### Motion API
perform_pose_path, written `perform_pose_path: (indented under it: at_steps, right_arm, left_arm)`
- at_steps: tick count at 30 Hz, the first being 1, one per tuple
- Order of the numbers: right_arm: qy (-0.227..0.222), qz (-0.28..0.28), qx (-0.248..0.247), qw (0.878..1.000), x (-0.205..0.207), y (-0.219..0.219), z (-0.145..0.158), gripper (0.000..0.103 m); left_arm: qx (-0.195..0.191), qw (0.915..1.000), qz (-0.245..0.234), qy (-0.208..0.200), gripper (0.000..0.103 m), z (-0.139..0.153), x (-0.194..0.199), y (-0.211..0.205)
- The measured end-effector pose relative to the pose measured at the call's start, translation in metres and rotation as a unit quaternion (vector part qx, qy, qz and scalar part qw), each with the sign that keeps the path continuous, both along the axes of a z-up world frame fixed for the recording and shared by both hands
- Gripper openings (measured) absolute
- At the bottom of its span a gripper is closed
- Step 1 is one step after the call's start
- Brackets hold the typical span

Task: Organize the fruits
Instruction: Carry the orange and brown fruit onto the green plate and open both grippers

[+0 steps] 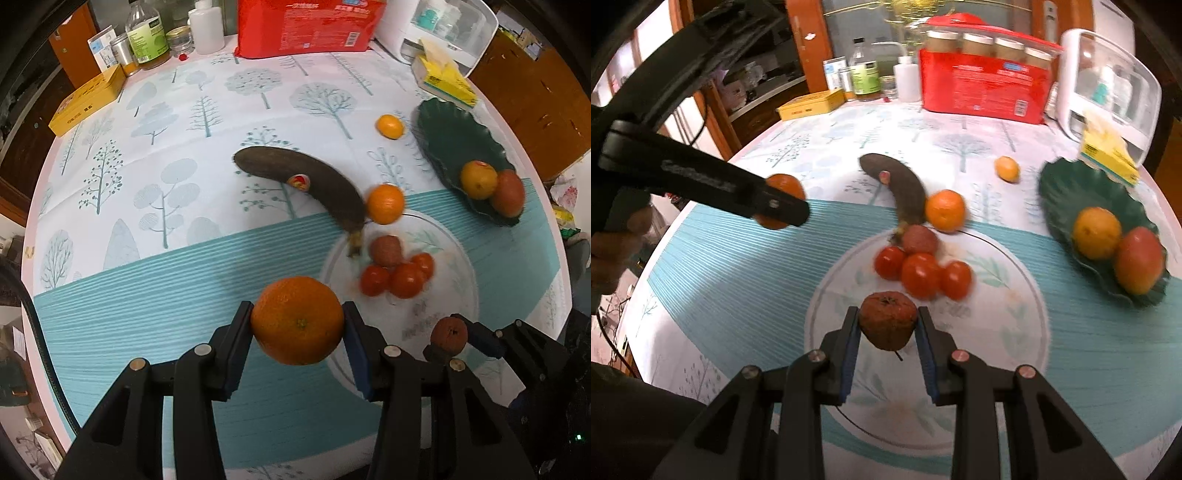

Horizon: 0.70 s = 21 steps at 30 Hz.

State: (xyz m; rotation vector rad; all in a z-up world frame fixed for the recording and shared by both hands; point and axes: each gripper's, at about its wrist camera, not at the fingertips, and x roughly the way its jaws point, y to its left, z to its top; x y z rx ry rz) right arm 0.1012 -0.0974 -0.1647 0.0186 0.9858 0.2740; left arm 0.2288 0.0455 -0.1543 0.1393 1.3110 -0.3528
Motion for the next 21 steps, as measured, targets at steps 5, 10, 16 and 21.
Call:
perform_pose_path:
  at_steps: [5, 10, 16, 21]
  right_arm:
    - [0.011, -0.025, -0.005, 1.0, -0.013, -0.034, 0.004, 0.03]
    - [0.028, -0.039, -0.018, 0.999, -0.026, -0.072, 0.004, 0.03]
    - [0.035, -0.047, -0.029, 0.998, -0.035, -0.121, 0.007, 0.03]
    - [0.028, -0.047, -0.041, 0.998, -0.035, -0.16, 0.015, 0.03]
  left_arm:
    - [-0.009, 0.9999, -0.009, -0.006, 0.046, 0.017, -0.01, -0.026]
    - [-0.021, 0.9996, -0.016, -0.012, 0.046, 0.03, -0.017, -0.055]
    - [-0.024, 0.9994, -0.017, -0.018, 0.046, 0.042, -0.021, -0.096]
    - [-0.021, 0.9994, -0.009, -0.027, 0.046, 0.052, -0.017, -0.129]
